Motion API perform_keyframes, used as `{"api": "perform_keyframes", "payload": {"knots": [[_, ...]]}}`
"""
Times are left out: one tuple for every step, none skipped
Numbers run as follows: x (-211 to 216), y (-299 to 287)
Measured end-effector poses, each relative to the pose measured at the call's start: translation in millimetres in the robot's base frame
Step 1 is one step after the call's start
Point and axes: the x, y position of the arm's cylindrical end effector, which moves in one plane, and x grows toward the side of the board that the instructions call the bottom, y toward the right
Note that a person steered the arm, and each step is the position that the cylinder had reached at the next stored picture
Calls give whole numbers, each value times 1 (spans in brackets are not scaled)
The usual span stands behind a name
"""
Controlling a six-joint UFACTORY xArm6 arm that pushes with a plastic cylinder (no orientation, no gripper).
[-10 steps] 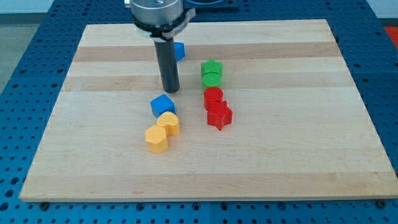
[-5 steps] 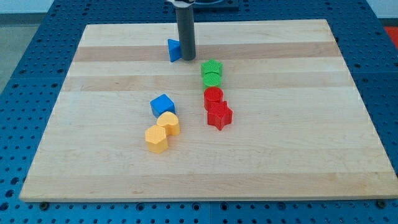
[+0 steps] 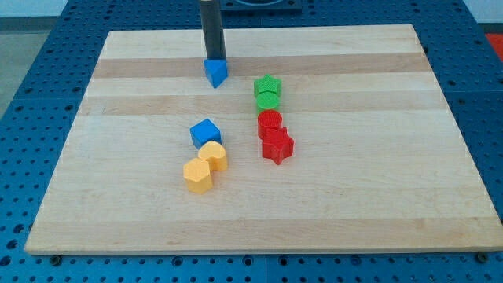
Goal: Place the blue triangle above the blue cube
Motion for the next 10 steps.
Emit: {"api": "perform_keyframes", "payload": {"knots": [[20,0],[41,0],[62,0],[80,0],[93,0],[96,-1],[96,-25],[98,-47],[99,-57],[118,-74]]}}
